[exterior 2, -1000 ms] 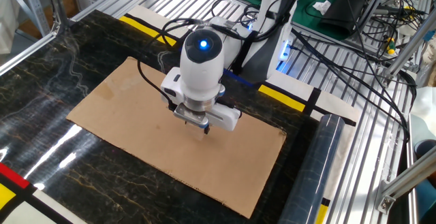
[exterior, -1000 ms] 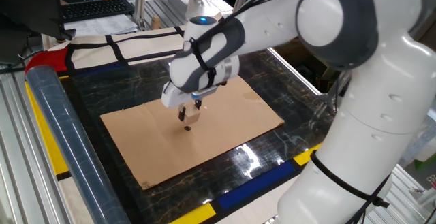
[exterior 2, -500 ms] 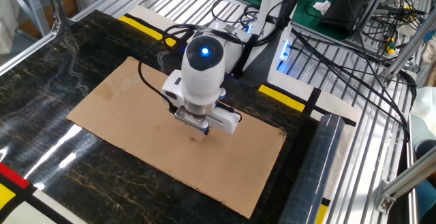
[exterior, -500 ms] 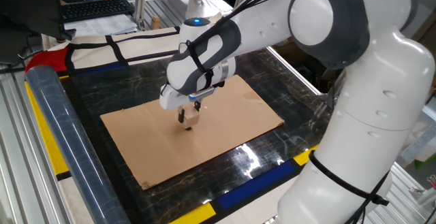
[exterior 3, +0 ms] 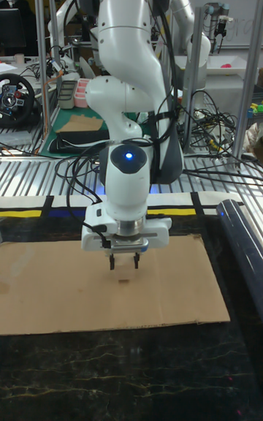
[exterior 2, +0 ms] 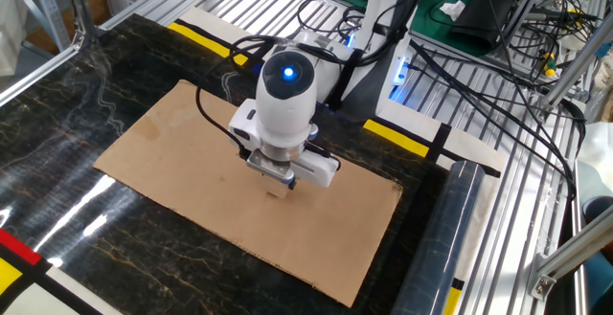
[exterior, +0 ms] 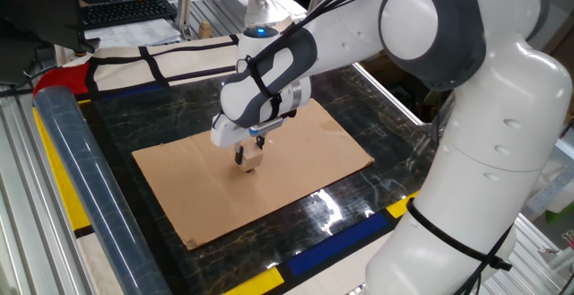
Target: Grab the block and place it at the designated location
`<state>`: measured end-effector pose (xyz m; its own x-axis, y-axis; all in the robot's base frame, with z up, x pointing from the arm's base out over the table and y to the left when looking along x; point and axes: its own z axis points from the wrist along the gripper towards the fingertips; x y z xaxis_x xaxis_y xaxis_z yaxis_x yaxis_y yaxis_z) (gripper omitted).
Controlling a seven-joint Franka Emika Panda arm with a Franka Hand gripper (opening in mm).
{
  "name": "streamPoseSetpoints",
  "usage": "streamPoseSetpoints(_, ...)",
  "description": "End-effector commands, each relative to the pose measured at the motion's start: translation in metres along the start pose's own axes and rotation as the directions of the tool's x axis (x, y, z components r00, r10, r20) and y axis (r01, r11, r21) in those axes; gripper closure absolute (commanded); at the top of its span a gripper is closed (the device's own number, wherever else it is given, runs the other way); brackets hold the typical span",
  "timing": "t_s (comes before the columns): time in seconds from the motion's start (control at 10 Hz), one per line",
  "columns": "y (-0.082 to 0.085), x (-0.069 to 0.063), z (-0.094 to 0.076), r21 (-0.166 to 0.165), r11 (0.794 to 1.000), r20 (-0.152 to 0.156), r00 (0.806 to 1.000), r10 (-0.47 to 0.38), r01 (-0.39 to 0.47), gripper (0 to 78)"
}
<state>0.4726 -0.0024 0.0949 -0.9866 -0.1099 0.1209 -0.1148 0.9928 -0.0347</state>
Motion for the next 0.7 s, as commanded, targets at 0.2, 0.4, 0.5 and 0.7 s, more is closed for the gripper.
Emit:
streamPoseSetpoints(0.2, -0.0017, 0.0012, 0.0054, -0.007, 1.0, 0.003, 1.0, 0.002, -0.002, 76.5)
streamPoseSetpoints(0.4, -0.0014, 0.001, 0.0063, -0.009, 1.0, 0.003, 1.0, 0.006, -0.006, 76.5)
streamPoseSetpoints(0.5, -0.0014, 0.0009, 0.0067, -0.01, 1.0, 0.003, 1.0, 0.005, -0.005, 76.5)
streamPoseSetpoints(0.7, -0.0014, 0.0009, 0.0067, -0.013, 1.0, 0.004, 1.0, -0.002, 0.002, 76.5)
